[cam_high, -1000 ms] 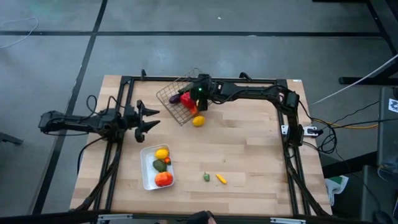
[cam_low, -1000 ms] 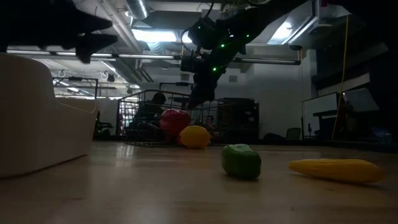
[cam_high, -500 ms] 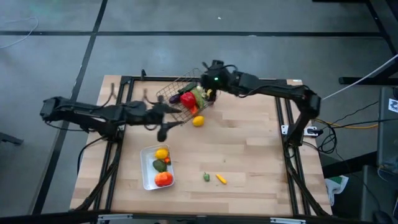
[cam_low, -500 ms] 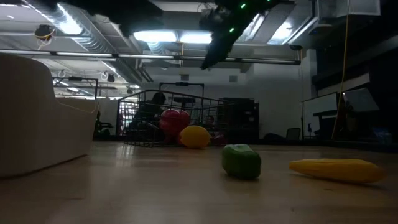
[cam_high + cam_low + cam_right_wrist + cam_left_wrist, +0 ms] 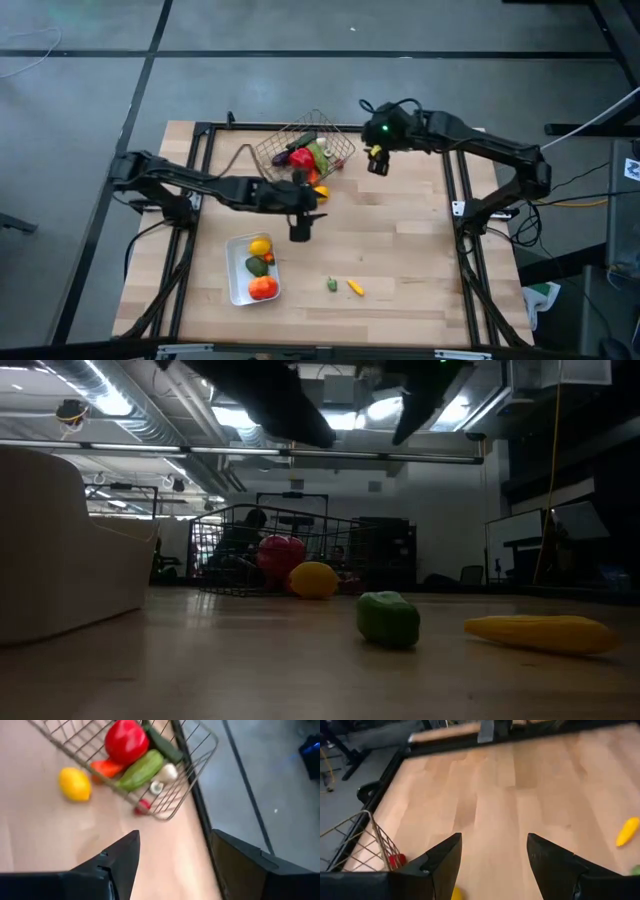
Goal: Sort produce into baskets
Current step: Put the yellow lemon into the white bin
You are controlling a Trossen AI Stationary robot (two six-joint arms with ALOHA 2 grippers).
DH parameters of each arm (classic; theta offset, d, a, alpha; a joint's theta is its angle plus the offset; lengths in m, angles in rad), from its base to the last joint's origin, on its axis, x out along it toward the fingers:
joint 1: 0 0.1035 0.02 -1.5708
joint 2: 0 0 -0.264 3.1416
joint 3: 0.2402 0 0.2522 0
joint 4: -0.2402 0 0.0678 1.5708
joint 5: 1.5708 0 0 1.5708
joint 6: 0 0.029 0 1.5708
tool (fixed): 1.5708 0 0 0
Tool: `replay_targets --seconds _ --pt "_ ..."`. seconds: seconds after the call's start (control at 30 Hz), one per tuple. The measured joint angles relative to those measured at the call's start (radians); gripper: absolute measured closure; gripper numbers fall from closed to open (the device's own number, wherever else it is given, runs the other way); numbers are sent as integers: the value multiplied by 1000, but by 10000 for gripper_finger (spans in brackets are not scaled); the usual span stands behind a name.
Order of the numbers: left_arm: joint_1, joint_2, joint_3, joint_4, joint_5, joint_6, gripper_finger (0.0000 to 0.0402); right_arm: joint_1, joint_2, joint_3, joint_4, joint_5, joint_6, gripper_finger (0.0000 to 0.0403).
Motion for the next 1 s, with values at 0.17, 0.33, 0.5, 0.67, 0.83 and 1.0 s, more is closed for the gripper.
replay_targets --seconds 0.17,0.33,0.5,0.67,0.83,1.0 --pt "-7 129 147 -182 -46 14 180 0 -58 -115 1 -11 24 159" --pt "-13 239 237 -271 -50 12 181 0 -72 -219 6 -12 42 159" --pt "-13 312 254 -269 -123 -49 180 0 -72 -304 52 -15 64 159" --pt "-18 366 254 -276 -250 -130 180 0 -72 -387 107 -23 109 159" --pt "-27 420 254 -283 -304 -190 180 0 -72 -458 169 -40 143 159" --pt "-26 465 254 -282 -401 -247 180 0 -72 -518 252 -46 172 159"
